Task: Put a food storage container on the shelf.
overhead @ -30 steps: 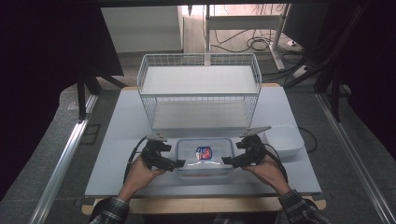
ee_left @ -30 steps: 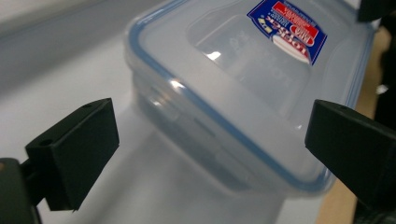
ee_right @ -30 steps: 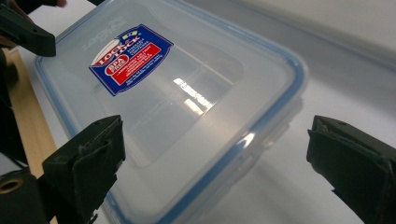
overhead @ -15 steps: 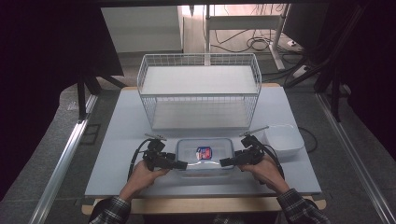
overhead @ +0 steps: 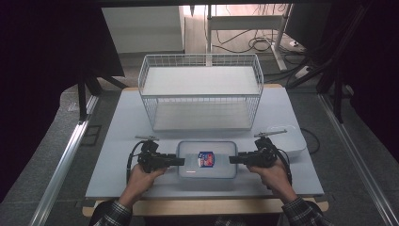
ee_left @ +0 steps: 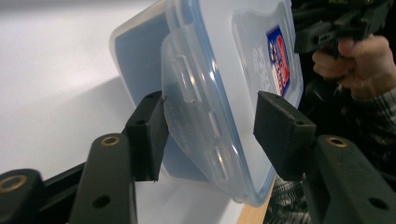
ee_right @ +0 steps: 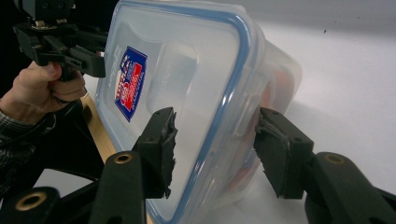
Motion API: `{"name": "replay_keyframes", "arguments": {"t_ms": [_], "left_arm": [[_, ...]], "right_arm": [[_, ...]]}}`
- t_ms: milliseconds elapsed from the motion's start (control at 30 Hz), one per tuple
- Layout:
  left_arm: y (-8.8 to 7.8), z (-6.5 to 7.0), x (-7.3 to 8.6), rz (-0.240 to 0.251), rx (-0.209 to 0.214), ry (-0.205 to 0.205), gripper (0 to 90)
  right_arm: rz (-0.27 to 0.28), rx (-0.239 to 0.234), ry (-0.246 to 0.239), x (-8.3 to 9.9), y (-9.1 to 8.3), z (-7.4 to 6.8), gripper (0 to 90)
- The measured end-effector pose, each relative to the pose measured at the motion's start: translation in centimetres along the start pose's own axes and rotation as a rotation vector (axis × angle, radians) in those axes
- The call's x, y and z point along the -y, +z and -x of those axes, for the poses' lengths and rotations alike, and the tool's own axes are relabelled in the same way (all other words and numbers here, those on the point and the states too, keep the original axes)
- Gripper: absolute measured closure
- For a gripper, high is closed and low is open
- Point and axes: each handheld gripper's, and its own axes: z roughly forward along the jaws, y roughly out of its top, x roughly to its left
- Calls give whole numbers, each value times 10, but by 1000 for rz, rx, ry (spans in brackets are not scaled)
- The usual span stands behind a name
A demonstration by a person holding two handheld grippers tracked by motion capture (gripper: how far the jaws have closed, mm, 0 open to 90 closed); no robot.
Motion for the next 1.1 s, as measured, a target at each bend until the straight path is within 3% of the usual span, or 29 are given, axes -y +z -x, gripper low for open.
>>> {"name": "replay_keyframes", "arguments": {"t_ms": [100, 233, 367, 400, 500, 700, 1100], "left_arm": [[0, 0, 1, 16, 3, -5, 470], [-2, -2, 4, 58, 41, -29, 498], [-3, 1, 4, 65, 30, -32, 504], [-3, 3, 3, 67, -11, -15, 502], [-5, 7, 2, 70, -48, 16, 503], [-6, 8, 0, 79, -70, 30, 496], [-21, 21, -20, 128, -95, 112, 497]], "right_arm": [[8, 4, 0, 2, -1, -2, 501], [12, -23, 29, 5, -2, 3, 504], [13, -22, 29, 5, -4, 2, 522], [21, -20, 27, 5, -4, 0, 545], [47, 2, -4, 3, -5, -6, 551], [78, 33, -44, 1, -2, -11, 547], [149, 48, -118, -15, -10, -23, 542]]}}
